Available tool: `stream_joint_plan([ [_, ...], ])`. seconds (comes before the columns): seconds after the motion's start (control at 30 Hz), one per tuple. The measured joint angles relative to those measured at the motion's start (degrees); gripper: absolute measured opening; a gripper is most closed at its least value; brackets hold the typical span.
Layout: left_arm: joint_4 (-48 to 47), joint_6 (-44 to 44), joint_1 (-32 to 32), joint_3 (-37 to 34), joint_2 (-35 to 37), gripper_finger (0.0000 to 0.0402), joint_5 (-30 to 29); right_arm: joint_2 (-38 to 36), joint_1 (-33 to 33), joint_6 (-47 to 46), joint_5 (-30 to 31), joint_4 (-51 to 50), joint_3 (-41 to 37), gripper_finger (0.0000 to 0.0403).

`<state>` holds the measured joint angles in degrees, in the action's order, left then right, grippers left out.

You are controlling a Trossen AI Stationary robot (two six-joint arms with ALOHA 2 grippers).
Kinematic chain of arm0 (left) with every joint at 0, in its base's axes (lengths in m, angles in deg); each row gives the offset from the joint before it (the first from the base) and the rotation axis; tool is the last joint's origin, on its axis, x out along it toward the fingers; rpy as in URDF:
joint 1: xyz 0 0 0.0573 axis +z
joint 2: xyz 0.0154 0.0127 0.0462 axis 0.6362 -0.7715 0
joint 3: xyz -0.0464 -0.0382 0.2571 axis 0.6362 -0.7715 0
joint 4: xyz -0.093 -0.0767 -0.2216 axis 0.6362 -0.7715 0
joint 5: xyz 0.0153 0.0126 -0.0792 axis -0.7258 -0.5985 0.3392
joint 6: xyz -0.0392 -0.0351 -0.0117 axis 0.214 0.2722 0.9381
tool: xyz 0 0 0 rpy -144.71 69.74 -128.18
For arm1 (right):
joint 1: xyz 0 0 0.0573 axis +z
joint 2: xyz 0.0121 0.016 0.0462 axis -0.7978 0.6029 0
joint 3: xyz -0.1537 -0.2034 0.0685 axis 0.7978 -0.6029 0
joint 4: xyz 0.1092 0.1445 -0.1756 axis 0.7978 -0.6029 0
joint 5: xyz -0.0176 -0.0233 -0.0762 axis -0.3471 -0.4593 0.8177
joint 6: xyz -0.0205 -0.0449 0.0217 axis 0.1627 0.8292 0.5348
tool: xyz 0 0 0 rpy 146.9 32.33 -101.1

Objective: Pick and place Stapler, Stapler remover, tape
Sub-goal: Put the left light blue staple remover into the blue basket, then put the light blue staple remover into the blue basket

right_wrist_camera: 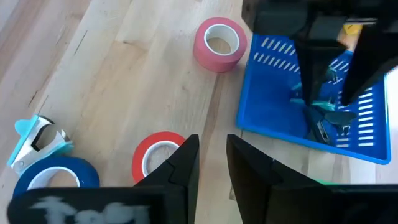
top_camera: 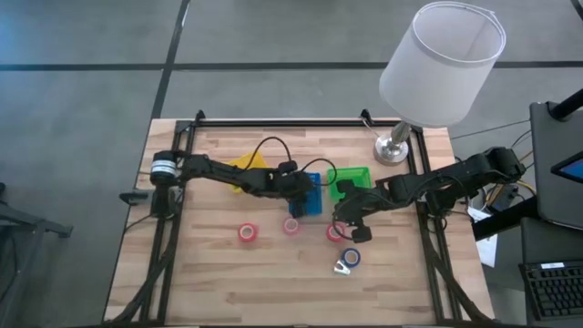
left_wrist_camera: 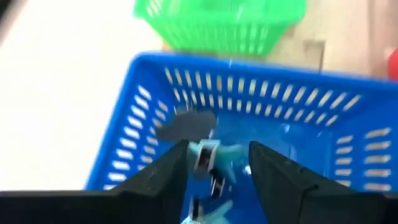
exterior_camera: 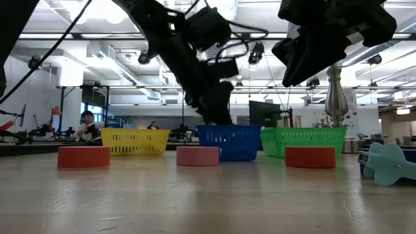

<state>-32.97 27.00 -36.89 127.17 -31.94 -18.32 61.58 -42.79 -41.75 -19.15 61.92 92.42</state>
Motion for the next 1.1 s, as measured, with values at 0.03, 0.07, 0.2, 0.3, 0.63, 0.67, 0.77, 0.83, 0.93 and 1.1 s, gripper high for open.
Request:
stream_joint_plan([
  [0.03, 0.04, -0.23, -0.1, 0.31, 0.42, 0.0176, -0.06, 0.0, 0.0, 0.0, 0.0, 0.04, 0.0, 0.0081],
  [0.07, -0.05, -0.27, -0.28, 0.49, 0.93, 0.0178, -0.06, 0.0, 0.0, 0.0, 0.0, 0.04, 0.0, 0.0082],
  [0.2, -0.06, -0.21, -1.28, 1.73, 3.1, 0.0179, -0.08, 0.0, 0.0, -0.77, -0.02, 0.0, 0.0, 0.0084],
  [0.3, 0.19, -0.19, -2.68, 2.34, 4.92, 0.0176, -0.11, 0.0, 0.0, -2.08, -0.01, -0.09, 0.0, 0.0081],
  [0.63, -0.86, 0.14, -9.59, 2.16, 6.45, 0.0172, 0.1, 0.0, 0.0, -4.19, -0.15, -0.15, 0.0, 0.0075],
  [0.67, -0.86, 0.14, -10.24, 2.16, 6.36, 0.0172, 0.1, 0.0, 0.0, -5.52, -0.19, -0.15, 0.0, 0.0076],
  [0.77, -1.54, 0.15, -11.7, 2.14, 6.09, 0.0169, -0.61, 0.0, 0.1, -9.92, -1.22, -0.11, -0.1, 0.008],
  [0.83, -2.91, -0.04, -12.09, 2.14, 6.25, 0.0165, -3.74, 0.0, 0.4, -11.51, -3.63, 0.02, -0.3, 0.0082],
  [0.93, -6.71, -0.16, -12.2, 2.35, 7.19, 0.0159, -9.27, 0.0, 1.96, -14.73, -4.35, 0.75, -1.01, 0.0079],
  [1.1, -11.52, -0.34, -12.09, 2.52, 9.71, 0.0146, -11.41, 0.18, 6.93, -25.17, -3.87, 6.53, -4.46, 0.0076],
])
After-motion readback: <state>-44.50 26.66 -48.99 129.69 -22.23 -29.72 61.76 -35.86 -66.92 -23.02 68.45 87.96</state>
